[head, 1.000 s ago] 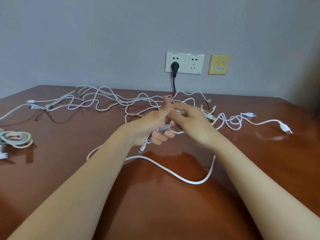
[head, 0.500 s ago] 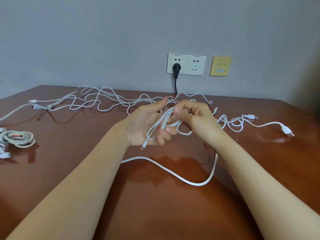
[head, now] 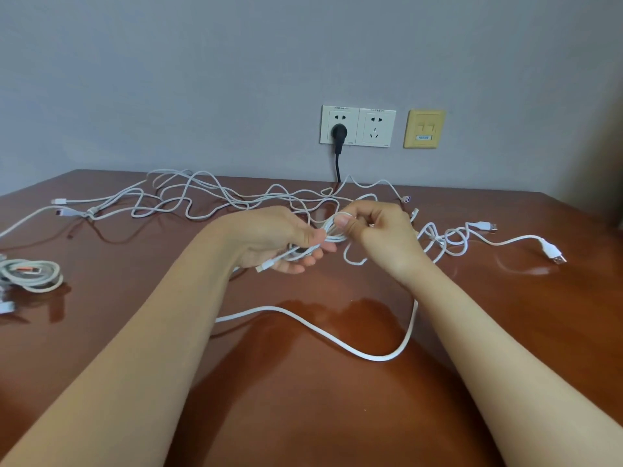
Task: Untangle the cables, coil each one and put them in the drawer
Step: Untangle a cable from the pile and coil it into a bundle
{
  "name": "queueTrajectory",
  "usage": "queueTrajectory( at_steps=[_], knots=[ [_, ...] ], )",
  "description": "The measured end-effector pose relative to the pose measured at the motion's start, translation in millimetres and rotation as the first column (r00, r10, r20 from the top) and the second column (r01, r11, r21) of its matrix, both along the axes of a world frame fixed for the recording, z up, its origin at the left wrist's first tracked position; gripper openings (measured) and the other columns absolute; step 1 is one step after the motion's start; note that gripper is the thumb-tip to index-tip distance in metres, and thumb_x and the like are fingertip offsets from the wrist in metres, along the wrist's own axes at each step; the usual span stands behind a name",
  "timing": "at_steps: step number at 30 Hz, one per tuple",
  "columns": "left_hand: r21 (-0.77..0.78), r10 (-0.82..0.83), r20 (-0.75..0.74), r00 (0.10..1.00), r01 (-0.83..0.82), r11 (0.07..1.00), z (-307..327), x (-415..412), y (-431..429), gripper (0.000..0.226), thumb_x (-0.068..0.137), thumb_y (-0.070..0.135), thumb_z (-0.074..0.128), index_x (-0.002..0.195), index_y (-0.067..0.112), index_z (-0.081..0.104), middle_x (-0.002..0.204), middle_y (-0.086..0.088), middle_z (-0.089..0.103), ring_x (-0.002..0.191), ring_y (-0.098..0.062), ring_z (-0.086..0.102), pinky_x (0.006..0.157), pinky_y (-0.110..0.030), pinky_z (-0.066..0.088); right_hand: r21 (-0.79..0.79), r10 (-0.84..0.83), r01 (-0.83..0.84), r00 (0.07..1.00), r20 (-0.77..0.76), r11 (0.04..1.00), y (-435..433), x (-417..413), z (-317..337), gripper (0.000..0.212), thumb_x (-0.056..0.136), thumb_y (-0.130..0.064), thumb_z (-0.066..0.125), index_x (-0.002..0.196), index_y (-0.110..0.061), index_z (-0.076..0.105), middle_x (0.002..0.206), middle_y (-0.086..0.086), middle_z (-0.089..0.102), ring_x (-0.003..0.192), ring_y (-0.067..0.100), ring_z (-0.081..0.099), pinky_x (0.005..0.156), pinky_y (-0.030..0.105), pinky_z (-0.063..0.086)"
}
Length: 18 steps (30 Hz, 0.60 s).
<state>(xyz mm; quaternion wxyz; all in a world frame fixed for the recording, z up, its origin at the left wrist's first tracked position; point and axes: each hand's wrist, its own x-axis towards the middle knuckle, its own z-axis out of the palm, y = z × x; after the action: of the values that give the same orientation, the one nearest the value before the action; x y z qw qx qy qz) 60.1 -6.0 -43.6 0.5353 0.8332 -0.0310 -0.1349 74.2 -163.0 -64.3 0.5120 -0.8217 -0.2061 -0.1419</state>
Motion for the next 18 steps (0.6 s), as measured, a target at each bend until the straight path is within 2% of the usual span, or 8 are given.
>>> queueTrajectory(
  at_steps=[2, 4, 6, 8, 11, 13, 16, 18],
  knots=[
    [0.013, 0.008, 0.12, 0.993, -0.01, 1.0, 0.9, -4.6, -7.6, 0.019, 0.094, 0.018, 0.054, 0.083, 0.013, 0.068, 0.062, 0.006, 0.062, 0.054, -0.003, 0.059, 0.055, -0.014, 0.051, 0.044, -0.071, 0.071, 0.997, 0.006, 0.996, 0.0, 3.4, -1.4, 0.026, 0.089, -0.013, 0.06, 0.063, -0.016, 0.059, 0.049, -0.003, 0.037, 0.046, 0.006, 0.033, 0.05, 0.017, 0.029],
    [0.077, 0.067, 0.314, 0.947, -0.096, 0.992, -2.5, -6.0, -18.6, 0.023, 0.094, 0.015, 0.054, 0.074, 0.011, 0.064, 0.061, 0.005, 0.059, 0.055, -0.005, 0.055, 0.055, -0.014, 0.047, 0.112, -0.135, 0.134, 0.991, -0.006, 0.985, 0.1, 5.2, -2.0, 0.03, 0.089, -0.014, 0.059, 0.06, -0.019, 0.055, 0.05, -0.002, 0.041, 0.048, 0.006, 0.036, 0.052, 0.019, 0.031],
    [0.112, 0.117, 0.492, 0.863, -0.196, 0.974, -9.2, -4.3, -27.4, 0.02, 0.092, 0.014, 0.056, 0.077, 0.002, 0.064, 0.057, 0.007, 0.055, 0.048, 0.0, 0.05, 0.053, -0.01, 0.04, 0.202, -0.136, 0.142, 0.99, -0.041, 0.969, -0.3, 5.7, -1.7, 0.029, 0.091, -0.014, 0.057, 0.062, -0.019, 0.054, 0.052, -0.001, 0.043, 0.052, 0.01, 0.042, 0.054, 0.02, 0.035],
    [0.124, 0.133, 0.6, 0.789, -0.256, 0.959, -10.9, -6.4, -31.7, 0.015, 0.09, 0.015, 0.058, 0.085, 0.004, 0.068, 0.056, 0.007, 0.053, 0.043, 0.003, 0.049, 0.052, -0.006, 0.036, 0.3, -0.08, 0.107, 0.992, -0.101, 0.948, -1.2, 5.3, -0.8, 0.029, 0.093, -0.013, 0.054, 0.064, -0.018, 0.055, 0.047, -0.006, 0.045, 0.046, 0.008, 0.042, 0.044, 0.014, 0.034],
    [0.13, 0.113, 0.68, 0.725, -0.271, 0.954, -8.3, -11.7, -33.3, 0.024, 0.09, 0.017, 0.059, 0.111, 0.022, 0.068, 0.058, 0.013, 0.053, 0.048, 0.006, 0.052, 0.058, -0.003, 0.036, 0.453, 0.046, 0.043, 0.982, -0.183, 0.89, -0.7, 2.3, 2.5, 0.028, 0.094, -0.01, 0.051, 0.067, -0.015, 0.056, 0.041, -0.013, 0.05, 0.035, -0.002, 0.041, 0.037, 0.009, 0.029],
    [0.171, 0.074, 0.697, 0.713, -0.266, 0.949, -7.0, -14.3, -33.3, 0.036, 0.091, 0.018, 0.057, 0.126, 0.025, 0.059, 0.064, 0.014, 0.059, 0.062, -0.002, 0.059, 0.07, -0.01, 0.04, 0.512, 0.112, 0.012, 0.971, -0.21, 0.859, -0.5, -0.1, 5.0, 0.029, 0.095, -0.009, 0.049, 0.068, -0.014, 0.055, 0.039, -0.014, 0.049, 0.033, -0.002, 0.04, 0.036, 0.008, 0.029],
    [0.23, -0.023, 0.713, 0.7, -0.203, 0.952, -5.2, -14.2, -29.5, 0.037, 0.09, 0.013, 0.056, 0.125, 0.023, 0.059, 0.083, 0.002, 0.065, 0.086, -0.024, 0.063, 0.086, -0.033, 0.046, 0.542, 0.158, 0.007, 0.953, -0.258, 0.84, -1.8, -3.1, 7.7, 0.027, 0.096, -0.009, 0.046, 0.07, -0.012, 0.053, 0.035, -0.015, 0.043, 0.029, 0.0, 0.036, 0.033, 0.008, 0.025],
    [0.275, -0.093, 0.723, 0.684, -0.162, 0.948, -4.8, -15.4, -28.4, 0.036, 0.09, 0.011, 0.057, 0.123, 0.023, 0.061, 0.089, -0.003, 0.066, 0.082, -0.023, 0.06, 0.081, -0.029, 0.044, 0.531, 0.157, 0.022, 0.944, -0.289, 0.847, -2.6, -1.5, 6.4, 0.026, 0.096, -0.013, 0.047, 0.071, -0.013, 0.054, 0.036, -0.015, 0.04, 0.029, 0.001, 0.031, 0.032, 0.01, 0.021]
  ],
)
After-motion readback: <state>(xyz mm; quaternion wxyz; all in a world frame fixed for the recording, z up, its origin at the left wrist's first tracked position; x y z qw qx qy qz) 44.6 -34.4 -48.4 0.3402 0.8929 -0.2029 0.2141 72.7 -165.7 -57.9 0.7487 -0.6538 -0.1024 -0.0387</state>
